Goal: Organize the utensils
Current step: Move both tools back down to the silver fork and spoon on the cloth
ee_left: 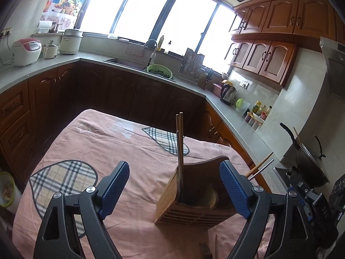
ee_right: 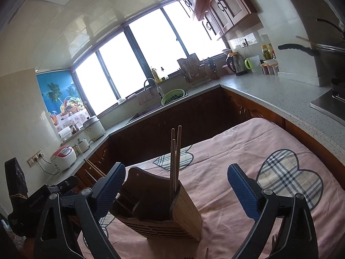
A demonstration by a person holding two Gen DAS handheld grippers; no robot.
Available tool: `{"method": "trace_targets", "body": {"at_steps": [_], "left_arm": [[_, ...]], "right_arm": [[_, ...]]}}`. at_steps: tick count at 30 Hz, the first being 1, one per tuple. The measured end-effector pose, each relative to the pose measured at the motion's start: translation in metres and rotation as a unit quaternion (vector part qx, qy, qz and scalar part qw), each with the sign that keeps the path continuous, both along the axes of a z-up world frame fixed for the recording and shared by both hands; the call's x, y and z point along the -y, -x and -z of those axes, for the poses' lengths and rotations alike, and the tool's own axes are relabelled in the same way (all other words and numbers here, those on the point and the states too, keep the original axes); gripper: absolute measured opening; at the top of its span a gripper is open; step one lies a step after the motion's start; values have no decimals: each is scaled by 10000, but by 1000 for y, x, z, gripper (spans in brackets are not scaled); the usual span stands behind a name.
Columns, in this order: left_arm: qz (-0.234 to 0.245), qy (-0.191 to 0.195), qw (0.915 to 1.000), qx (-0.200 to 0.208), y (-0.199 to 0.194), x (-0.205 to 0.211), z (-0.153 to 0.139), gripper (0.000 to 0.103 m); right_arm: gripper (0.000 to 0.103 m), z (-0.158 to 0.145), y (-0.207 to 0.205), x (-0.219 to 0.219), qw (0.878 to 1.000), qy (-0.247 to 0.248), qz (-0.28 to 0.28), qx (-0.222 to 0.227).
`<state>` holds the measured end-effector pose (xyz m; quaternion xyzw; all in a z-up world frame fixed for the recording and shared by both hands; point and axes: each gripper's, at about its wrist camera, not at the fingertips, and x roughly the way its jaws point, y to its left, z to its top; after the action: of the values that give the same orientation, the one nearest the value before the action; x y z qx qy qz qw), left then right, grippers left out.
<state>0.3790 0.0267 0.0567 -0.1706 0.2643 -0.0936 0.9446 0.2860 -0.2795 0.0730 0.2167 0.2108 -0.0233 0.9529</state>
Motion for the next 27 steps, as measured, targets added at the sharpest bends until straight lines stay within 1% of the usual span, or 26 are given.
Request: {"method": "trace_targets", "body": {"at_steps": [3,9,15,23,27], "left_arm": [[5,4,10000,-22,24,-3,2,90],[38,-85,9998,-151,66,-6,2,92],[127,-81,9995,-292,101,-6,4,92],[249,-184,9984,-477,126,2,3,92],[301,-236,9976,-575,134,8,8,92]], "right_arm": [[101,-3,15,3,10000,-61,15,-6],[101,-5,48,4,9999,-91,45,-51],[101,0,83,2,9998,-4,61,-180],[101,16,121,3,9990,85,153,-403],[101,28,136,5,9985,17,184,-524]]}}
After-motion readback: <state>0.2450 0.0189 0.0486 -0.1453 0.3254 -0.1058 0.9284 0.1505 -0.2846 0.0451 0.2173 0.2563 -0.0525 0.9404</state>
